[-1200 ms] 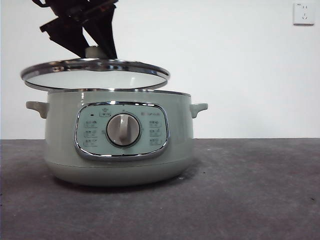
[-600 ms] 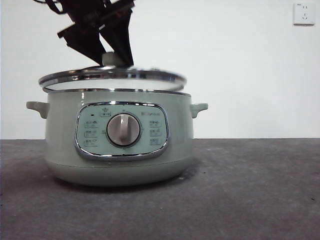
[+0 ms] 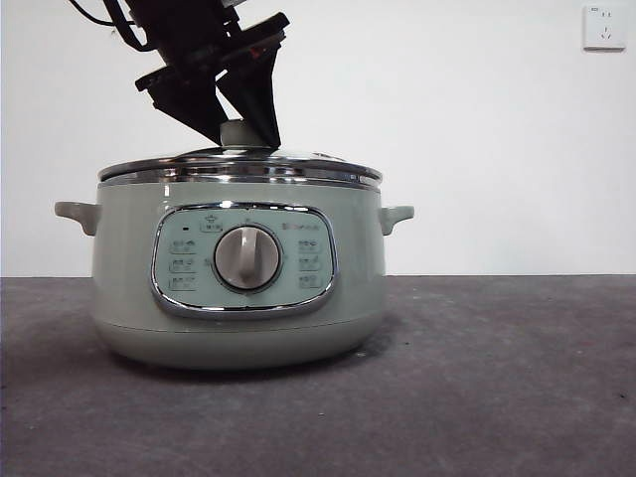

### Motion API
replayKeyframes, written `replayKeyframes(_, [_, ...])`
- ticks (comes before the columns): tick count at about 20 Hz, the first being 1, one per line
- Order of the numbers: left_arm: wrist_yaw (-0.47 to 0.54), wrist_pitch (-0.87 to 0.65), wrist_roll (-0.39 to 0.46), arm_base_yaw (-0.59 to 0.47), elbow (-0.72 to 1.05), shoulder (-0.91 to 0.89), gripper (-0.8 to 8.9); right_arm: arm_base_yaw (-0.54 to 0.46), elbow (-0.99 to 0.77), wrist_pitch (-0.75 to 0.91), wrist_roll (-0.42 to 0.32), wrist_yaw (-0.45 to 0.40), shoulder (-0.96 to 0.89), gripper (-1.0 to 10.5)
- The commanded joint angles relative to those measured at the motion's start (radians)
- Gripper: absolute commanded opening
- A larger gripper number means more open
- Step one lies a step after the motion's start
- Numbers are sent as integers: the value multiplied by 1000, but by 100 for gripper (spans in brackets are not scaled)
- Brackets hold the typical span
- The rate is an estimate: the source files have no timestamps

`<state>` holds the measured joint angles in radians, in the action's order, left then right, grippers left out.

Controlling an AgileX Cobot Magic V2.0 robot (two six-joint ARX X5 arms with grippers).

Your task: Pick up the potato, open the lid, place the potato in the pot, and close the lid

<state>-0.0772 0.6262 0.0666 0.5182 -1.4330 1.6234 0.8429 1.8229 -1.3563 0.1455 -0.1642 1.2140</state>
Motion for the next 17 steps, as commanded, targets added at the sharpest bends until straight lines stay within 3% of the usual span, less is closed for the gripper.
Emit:
replayKeyframes(1, [11,9,24,1,18,43,-9,1,-10,-23,0,0,-2,660])
replayKeyframes(8, [36,8,113,6,18,43,-9,1,-10,-23,-18,-1,-2,660])
replayKeyframes(12, [24,9,97,6,18,43,4,1,-10,-23,-19,0,-2,660])
replayKeyframes(13, [23,9,91,6,18,43,55,1,-10,-23,-19,0,-2,660])
replayKeyframes(14, [18,9,91,6,18,40,168,1,-10,-23,-19,0,-2,660])
replayKeyframes(17, [18,9,89,6,18,-2,585,1,-10,-23,-18,0,-2,660])
